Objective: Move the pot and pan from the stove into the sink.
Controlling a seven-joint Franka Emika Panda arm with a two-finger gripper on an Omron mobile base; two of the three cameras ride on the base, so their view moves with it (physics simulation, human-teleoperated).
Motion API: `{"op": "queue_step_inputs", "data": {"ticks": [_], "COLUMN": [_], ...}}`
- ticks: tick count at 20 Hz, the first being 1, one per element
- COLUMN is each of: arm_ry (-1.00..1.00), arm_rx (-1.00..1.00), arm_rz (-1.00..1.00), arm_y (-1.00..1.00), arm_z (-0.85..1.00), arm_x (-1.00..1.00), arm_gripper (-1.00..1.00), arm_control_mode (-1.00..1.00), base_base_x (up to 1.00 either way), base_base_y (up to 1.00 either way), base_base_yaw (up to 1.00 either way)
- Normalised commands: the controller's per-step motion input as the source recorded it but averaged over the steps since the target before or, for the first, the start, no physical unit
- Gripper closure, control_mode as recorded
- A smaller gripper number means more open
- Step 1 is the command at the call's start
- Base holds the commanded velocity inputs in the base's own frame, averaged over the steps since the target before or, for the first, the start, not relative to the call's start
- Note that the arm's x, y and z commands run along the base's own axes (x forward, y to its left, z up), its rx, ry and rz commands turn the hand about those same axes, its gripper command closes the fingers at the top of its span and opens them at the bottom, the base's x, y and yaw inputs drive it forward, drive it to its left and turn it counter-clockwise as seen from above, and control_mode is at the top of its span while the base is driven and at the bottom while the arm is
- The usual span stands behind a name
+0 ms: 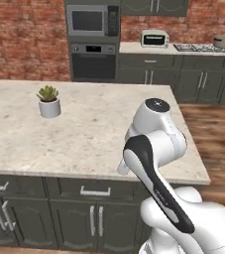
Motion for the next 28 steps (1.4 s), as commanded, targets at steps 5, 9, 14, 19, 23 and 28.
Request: {"op": "queue_step_inputs", "data": {"ticks": [5, 9, 14, 19, 23, 28], "arm_ry": [0.0, 0.0, 0.0, 0.0, 0.0, 0.0], "arm_rx": [0.0, 0.0, 0.0, 0.0, 0.0, 0.0], "arm_rz": [0.0, 0.0, 0.0, 0.0, 0.0, 0.0], "arm_y": [0.0, 0.0, 0.0, 0.0, 0.0, 0.0], "arm_z": [0.0, 0.0, 0.0, 0.0, 0.0, 0.0], "arm_x": [0.0, 0.0, 0.0, 0.0, 0.0, 0.0], "arm_gripper": [-1.0, -1.0, -1.0, -1.0, -1.0, -1.0], "arm_control_mode": [1.0, 1.0, 1.0, 1.0, 1.0, 1.0], "base_base_x": [-0.11, -0.01, -0.06, -0.02, 0.0, 0.01], "base_base_y": [-0.19, -0.01, -0.24, -0.65, -0.68, -0.77], "base_base_yaw": [-0.37, -0.08, -0.06, -0.28, -0.3, -0.22]}}
